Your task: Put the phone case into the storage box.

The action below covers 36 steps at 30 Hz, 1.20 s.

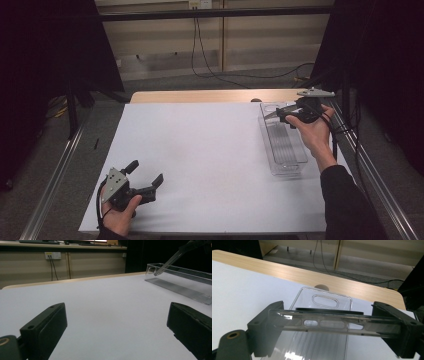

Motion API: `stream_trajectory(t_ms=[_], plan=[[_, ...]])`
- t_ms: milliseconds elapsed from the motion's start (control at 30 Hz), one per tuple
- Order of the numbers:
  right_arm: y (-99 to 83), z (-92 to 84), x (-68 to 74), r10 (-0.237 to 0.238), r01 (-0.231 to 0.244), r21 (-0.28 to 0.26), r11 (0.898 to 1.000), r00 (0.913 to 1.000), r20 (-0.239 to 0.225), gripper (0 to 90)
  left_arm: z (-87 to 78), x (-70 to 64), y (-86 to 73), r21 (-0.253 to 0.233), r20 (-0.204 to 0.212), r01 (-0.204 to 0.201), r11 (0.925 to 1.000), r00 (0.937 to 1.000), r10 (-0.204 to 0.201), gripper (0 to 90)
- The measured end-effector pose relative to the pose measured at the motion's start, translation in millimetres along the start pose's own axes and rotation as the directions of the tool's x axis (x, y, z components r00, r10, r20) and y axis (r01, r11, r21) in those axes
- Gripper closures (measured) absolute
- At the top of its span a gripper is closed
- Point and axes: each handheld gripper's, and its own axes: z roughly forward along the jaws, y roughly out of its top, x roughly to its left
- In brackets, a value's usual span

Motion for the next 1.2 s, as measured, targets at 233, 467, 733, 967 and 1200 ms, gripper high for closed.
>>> stream_trajectory(t_ms=[233,467,733,967,1200], plan=[[-1.1,10.8,6.3,0.019,-0.019,0.001,1.000,0.9989,0.044,12.1,-0.1,0.4,-0.2,0.000,0.003,0.000,1.0000,1.0000,0.000,2.9],[-1.6,18.6,9.6,0.038,-0.038,0.004,0.999,0.9968,0.071,12.1,0.5,-0.8,0.0,0.001,0.009,-0.004,1.0000,1.0000,0.003,2.9],[-3.8,27.5,9.8,0.051,-0.052,0.015,0.999,0.9960,0.074,12.0,0.4,-0.4,-0.3,0.003,0.009,-0.004,1.0000,0.9999,0.004,2.9],[-4.1,34.4,11.8,0.064,-0.065,0.006,0.998,0.9936,0.093,12.1,0.6,-0.9,-0.1,0.000,0.011,-0.004,1.0000,0.9999,0.004,3.2],[1.8,39.2,14.9,0.067,-0.068,0.004,0.998,0.9906,0.119,12.1,0.5,-0.6,-0.2,0.003,0.015,-0.006,1.0000,0.9999,0.006,3.2]])
